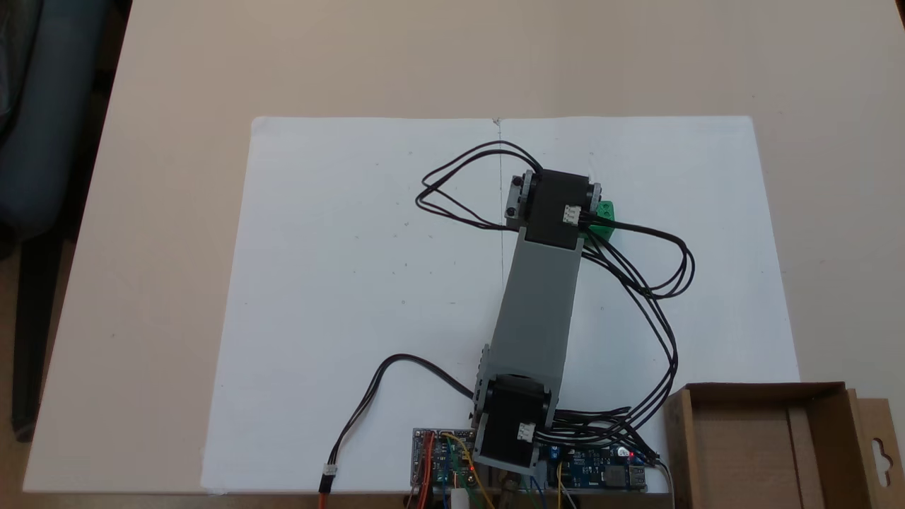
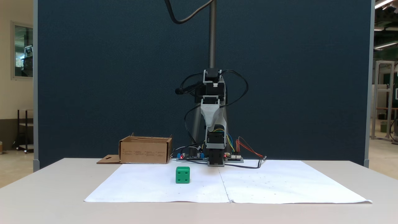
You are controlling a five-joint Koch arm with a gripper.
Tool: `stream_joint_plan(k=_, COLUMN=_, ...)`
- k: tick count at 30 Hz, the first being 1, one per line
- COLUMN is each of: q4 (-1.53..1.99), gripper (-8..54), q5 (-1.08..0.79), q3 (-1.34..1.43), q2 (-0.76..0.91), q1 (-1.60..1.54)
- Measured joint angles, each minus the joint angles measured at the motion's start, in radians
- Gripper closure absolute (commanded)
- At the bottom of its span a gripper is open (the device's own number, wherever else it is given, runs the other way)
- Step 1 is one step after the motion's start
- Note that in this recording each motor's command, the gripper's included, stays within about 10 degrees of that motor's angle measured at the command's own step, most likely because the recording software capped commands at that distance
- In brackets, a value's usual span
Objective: Grasp a green dice and put it in the bin.
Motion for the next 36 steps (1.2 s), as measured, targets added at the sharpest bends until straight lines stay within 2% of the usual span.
stream_joint_plan(k=9, q4=-0.089, gripper=0.4, q5=-0.020, q3=-0.014, q2=-0.106, q1=0.107)
stream_joint_plan(k=22, q4=-0.146, gripper=-1.7, q5=-0.245, q3=-0.044, q2=-0.207, q1=0.186)
stream_joint_plan(k=36, q4=-0.147, gripper=-1.8, q5=-0.253, q3=-0.153, q2=-0.345, q1=0.268)
